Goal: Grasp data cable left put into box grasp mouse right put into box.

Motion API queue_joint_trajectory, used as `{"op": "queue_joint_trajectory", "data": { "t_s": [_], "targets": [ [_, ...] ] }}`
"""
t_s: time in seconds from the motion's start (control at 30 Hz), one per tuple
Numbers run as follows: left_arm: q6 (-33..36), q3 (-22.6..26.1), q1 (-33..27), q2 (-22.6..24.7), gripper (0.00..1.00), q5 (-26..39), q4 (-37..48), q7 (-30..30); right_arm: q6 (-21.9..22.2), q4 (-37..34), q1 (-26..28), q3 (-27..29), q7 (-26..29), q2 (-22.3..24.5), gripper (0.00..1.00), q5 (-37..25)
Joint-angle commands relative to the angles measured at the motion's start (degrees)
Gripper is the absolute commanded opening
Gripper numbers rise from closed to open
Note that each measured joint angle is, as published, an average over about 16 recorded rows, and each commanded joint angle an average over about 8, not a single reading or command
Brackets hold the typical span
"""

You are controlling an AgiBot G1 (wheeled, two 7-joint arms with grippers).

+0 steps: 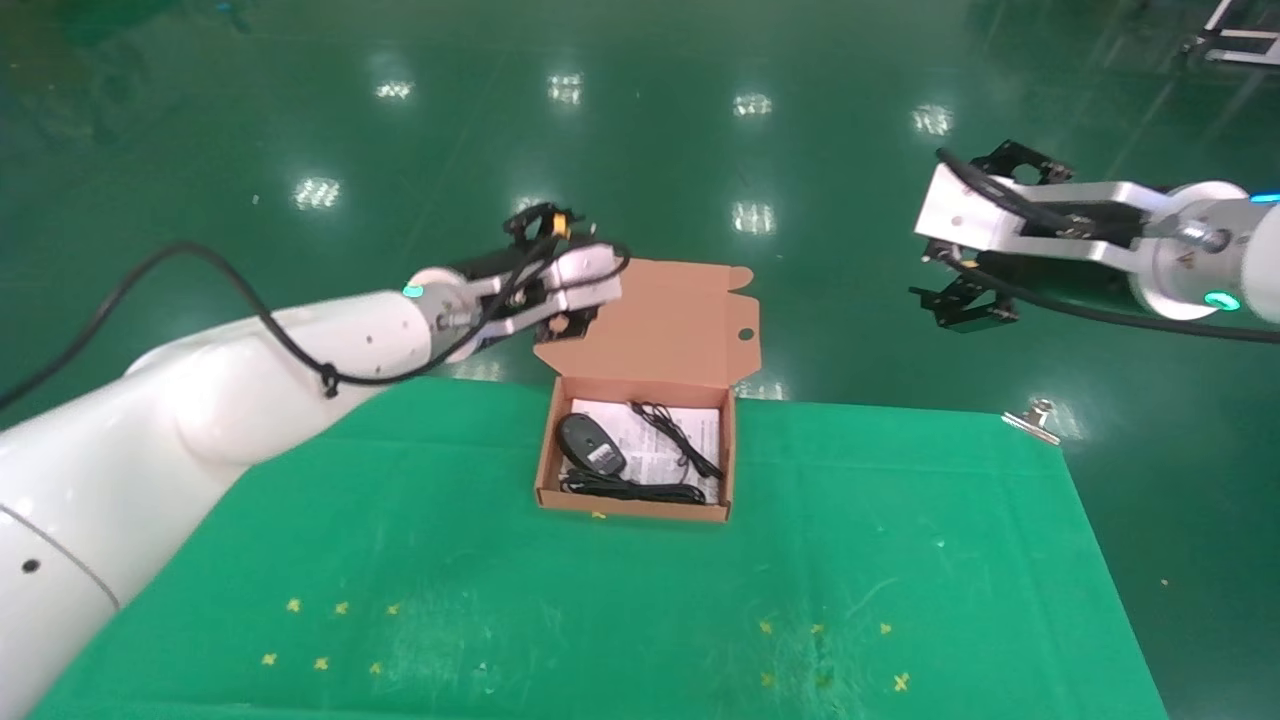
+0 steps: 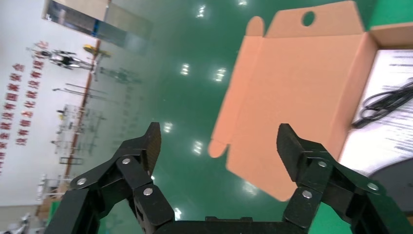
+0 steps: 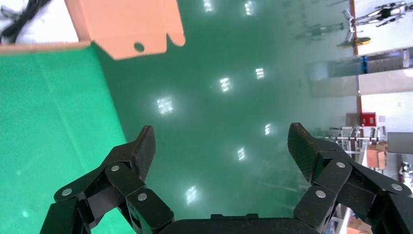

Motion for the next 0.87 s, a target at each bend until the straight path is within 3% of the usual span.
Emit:
{"op": "queue_joint_trajectory", "data": {
  "t_s": [0.03, 0.2, 0.87],
  "targets": [
    [-0.51, -0.28, -1.32, -0.01, 1.00, -0.15, 0.58, -0.60, -0.69, 0.14, 1.27, -0.23, -0.66, -0.08, 1.00, -0.51],
    [2.27, -2.41, -0.74, -1.81, 1.00, -3.00, -0.55, -1.08, -3.35, 0.06, -0.17, 2.41, -2.48, 0.03, 1.00, 2.76],
    [22.70, -15.76, 8.21, -13.82, 1.00, -21.21, -11.03, -3.11, -16.68, -1.09, -14.80, 20.43, -12.99, 1.69, 1.00, 25.24]
  ]
}}
